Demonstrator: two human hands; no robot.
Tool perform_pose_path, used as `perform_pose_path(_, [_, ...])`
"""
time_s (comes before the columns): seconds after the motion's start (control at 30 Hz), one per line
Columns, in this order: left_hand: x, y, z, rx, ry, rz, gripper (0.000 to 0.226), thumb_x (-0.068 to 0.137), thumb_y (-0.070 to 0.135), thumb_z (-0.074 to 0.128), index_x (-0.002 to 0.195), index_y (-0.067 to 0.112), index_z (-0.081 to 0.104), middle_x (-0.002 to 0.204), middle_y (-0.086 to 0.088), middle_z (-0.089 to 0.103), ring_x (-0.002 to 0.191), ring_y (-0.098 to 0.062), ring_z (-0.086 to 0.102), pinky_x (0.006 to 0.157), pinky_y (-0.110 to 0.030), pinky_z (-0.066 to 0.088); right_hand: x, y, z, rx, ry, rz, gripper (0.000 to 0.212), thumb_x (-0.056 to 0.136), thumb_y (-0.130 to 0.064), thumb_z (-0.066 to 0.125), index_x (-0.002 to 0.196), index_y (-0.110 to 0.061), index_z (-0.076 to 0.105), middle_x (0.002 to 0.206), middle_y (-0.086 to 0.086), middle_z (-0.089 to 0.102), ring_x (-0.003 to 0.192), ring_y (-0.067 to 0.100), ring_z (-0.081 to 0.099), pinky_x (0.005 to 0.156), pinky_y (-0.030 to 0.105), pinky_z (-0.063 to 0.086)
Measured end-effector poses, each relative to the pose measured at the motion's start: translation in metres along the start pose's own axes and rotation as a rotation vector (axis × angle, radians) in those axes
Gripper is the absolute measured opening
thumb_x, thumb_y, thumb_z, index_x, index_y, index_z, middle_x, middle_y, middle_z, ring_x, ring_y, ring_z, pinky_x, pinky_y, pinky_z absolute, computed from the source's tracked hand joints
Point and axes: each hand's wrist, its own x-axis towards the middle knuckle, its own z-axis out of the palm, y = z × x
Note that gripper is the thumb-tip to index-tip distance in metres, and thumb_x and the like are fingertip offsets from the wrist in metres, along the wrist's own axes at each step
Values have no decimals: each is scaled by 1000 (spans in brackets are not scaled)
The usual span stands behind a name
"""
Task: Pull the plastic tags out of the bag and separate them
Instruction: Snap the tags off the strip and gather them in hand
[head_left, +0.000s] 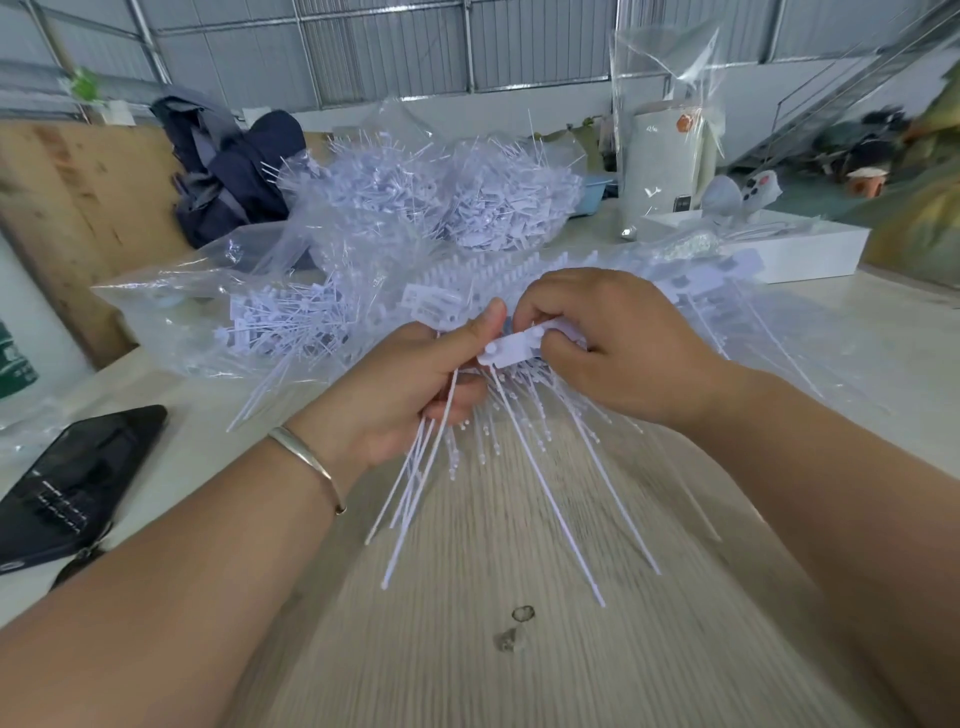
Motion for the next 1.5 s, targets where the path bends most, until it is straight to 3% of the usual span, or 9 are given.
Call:
perform_pose_path(0.17, [-1,-4,2,182,7,61,42,69,51,72,82,11,67,52,2,44,40,-8,29,39,-16,26,0,-2,-3,-226,-16,-41,30,80,-22,41,90,-15,68,74,-12,54,70,17,53,73,33,30])
perform_pose_path(0.37, [1,-5,1,160,91,87,27,82,30,70,70,7,62,51,-2,51,36,-9,28,37,-16,24,2,6,-10,-320,37,65,21,89,-39,55,86,-20,65,72,-7,57,70,17,54,85,36,35])
perform_pose_path(0.47, [2,-4,-1,61,88,61,30,73,36,71,76,8,61,74,-15,42,38,-9,26,37,-18,23,2,10,-10,110,53,215,20,88,-32,65,79,-14,66,68,-3,57,63,8,48,72,24,36])
perform_pose_path(0.6, [3,-2,-6,-80,23,32,21,72,32,72,74,14,61,61,-1,46,35,-5,26,35,-16,23,4,9,-10,574,52,285,7,86,-12,69,85,-6,72,60,-12,57,57,-1,45,62,10,34])
perform_pose_path(0.8, [-5,7,-1,35,39,36,12,64,32,72,60,21,72,49,5,34,33,-5,22,33,-15,20,4,12,-14,685,2,317,7,76,-10,76,83,-9,75,88,46,54,76,25,46,75,36,36])
perform_pose_path(1.0, [-6,5,-2,301,86,84,26,76,4,73,58,15,58,40,13,38,35,-4,28,36,-11,26,1,19,-21,546,-185,320,6,75,-5,75,78,-10,78,75,3,74,71,10,63,69,7,42])
perform_pose_path(1.2, [-4,6,-3,88,86,64,25,65,35,77,52,18,64,52,7,35,42,-6,22,38,-15,19,1,14,-18,562,-115,297,14,83,2,58,82,-6,70,77,33,56,67,25,44,66,32,32])
perform_pose_path(1.37, [-1,4,-5,-26,140,59,23,59,29,80,46,21,63,52,6,44,48,-8,31,35,-15,22,1,5,-10,375,-49,208,14,80,1,53,81,-10,61,64,-5,51,59,8,42,57,23,33])
perform_pose_path(1.5, [-4,3,2,52,96,84,21,64,38,73,50,24,68,54,8,56,43,-2,47,39,-13,32,2,-4,-7,202,-37,66,15,78,-7,50,87,-13,61,72,4,60,65,19,50,60,31,37])
